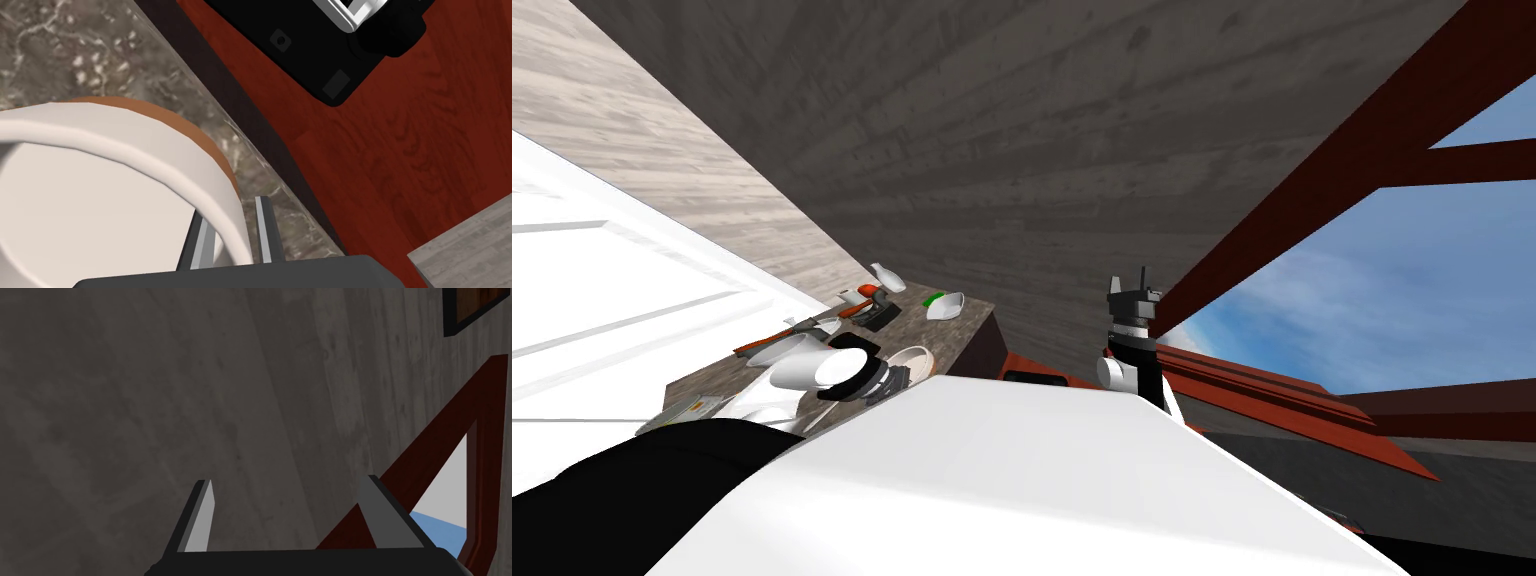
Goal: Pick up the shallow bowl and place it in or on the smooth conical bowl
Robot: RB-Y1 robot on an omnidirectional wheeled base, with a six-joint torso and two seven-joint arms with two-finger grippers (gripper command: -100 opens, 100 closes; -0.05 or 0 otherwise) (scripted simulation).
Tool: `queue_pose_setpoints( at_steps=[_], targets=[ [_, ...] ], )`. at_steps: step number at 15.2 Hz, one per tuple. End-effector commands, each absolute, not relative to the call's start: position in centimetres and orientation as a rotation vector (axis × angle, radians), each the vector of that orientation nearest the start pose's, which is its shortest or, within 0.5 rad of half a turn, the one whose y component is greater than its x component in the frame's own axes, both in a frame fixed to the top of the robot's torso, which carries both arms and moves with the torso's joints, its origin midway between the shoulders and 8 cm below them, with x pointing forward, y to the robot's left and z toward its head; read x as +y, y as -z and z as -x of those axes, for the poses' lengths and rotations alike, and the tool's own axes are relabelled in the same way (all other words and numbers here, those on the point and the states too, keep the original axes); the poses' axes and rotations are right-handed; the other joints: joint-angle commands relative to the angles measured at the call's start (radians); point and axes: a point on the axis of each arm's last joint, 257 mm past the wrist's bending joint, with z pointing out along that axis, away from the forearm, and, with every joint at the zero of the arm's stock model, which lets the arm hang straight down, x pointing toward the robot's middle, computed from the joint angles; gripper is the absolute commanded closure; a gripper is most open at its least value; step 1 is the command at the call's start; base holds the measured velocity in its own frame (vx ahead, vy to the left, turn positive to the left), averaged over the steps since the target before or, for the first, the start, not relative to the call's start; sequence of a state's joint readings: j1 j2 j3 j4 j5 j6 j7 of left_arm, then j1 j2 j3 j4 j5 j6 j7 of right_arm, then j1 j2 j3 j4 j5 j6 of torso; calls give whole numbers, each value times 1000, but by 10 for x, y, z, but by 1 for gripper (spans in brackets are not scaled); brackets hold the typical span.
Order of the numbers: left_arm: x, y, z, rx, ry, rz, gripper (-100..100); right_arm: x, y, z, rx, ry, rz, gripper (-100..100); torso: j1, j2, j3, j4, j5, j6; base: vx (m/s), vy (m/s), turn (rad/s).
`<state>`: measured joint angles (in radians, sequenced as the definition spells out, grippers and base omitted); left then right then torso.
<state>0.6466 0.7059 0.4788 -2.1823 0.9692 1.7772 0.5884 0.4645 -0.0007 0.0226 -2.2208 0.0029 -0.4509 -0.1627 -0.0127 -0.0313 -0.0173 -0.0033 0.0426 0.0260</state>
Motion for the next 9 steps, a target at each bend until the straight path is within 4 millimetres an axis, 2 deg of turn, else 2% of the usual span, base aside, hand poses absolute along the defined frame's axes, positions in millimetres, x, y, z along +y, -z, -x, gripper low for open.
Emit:
queue_pose_setpoints(
  at_steps=[1,5,9],
  targets=[
    [422,328,-123,1421,9,2923,100,-271,0,-367,619,-1467,-787,0,0,0,0,0,0,0,-14,-28,-60],
    [414,328,-139,1464,37,2925,100,-271,0,-367,619,-1467,-788,0,0,-4,-3,-1,3,3,-11,-30,-38],
    [398,328,-166,1543,72,2929,100,-271,0,-367,619,-1467,-787,0,1,-6,-3,-1,4,4,-10,-28,-53]
  ],
)
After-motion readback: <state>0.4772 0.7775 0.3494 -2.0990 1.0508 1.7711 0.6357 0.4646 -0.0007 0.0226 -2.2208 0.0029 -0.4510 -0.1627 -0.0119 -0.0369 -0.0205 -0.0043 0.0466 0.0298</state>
